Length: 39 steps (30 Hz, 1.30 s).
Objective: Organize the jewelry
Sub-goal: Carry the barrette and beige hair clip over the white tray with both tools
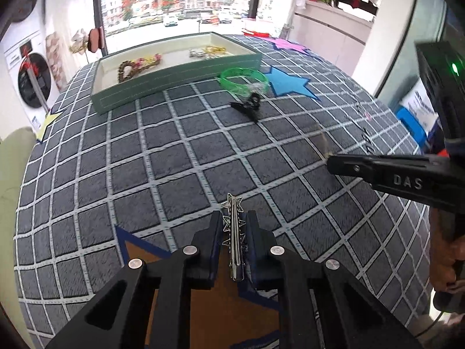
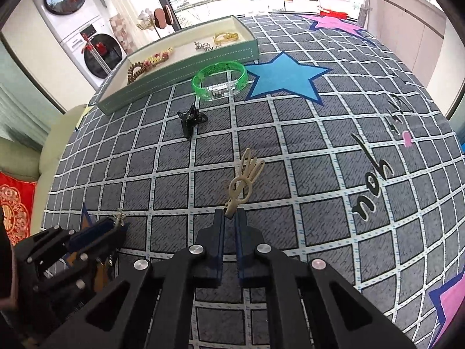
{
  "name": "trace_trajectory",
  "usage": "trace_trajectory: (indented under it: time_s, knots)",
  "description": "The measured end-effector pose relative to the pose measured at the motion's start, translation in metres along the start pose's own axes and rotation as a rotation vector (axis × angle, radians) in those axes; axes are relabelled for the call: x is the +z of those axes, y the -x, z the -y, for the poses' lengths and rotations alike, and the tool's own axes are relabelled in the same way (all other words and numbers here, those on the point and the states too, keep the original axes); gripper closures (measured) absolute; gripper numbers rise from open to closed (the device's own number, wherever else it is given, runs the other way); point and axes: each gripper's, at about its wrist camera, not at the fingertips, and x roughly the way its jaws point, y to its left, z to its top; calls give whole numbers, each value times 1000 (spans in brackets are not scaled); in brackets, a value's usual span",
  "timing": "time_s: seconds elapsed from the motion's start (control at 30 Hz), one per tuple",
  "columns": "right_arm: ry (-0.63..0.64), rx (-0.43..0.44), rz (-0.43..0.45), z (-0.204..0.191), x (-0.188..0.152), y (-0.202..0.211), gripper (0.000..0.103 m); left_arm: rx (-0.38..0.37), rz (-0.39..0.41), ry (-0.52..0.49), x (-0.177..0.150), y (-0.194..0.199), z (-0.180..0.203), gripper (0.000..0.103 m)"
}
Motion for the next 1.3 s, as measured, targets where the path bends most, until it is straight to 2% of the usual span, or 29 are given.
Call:
trace_trajectory:
  time_s: [0.73,0.97,1.3]
  knots:
    - [-12,50,68,7,14,23,95,12,92,109,22,32,-36,72]
    - [-3,61,87,6,29,28,95,5,116,151,37,37,-51,72]
    - [49,81,126,-1,67,39,95,38,159,155,73,47,-67,72]
